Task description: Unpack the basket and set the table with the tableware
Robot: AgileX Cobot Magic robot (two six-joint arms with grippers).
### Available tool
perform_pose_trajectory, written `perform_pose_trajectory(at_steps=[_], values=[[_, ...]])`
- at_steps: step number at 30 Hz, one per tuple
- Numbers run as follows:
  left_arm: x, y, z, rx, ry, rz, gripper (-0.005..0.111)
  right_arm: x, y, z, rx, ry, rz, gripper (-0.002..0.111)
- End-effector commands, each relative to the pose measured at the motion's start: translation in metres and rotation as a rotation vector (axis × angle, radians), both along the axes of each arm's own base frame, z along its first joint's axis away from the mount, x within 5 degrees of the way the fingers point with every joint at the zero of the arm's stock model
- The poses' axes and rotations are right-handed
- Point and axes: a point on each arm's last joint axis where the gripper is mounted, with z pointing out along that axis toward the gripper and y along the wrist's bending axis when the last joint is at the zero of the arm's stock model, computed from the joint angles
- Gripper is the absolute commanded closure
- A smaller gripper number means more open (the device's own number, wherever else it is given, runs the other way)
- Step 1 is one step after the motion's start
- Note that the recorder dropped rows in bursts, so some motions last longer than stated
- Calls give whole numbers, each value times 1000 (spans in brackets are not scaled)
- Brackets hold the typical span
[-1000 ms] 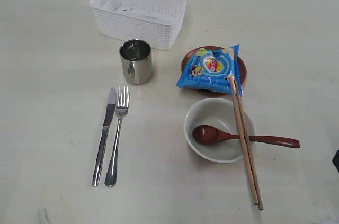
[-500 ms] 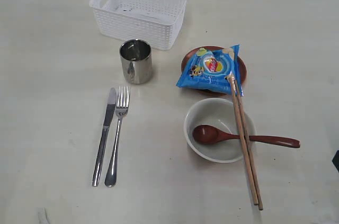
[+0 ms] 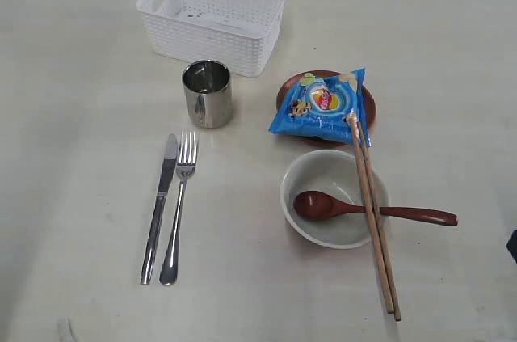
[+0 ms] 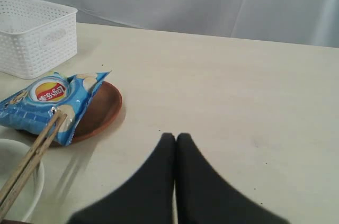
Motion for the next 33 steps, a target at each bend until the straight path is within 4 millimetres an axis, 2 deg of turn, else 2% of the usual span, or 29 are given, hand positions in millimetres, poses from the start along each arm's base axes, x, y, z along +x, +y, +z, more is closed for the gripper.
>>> perform_pose_trajectory(at_steps=[1, 9, 19, 23, 33], values=[[23, -3, -32, 32, 94, -9, 107, 0, 0, 0, -4, -6, -6, 109], [56, -6, -90, 28, 146, 2, 107, 0, 0, 0, -4, -6, -6, 109], [76, -8, -160, 63, 265, 16, 107, 0, 0, 0, -4, -6, -6, 109], [77, -8, -167, 139, 306, 30, 107, 0, 0, 0, -4, -6, -6, 109], [77, -8, -168, 342, 295, 71, 107, 0, 0, 0, -4, -6, -6, 109]])
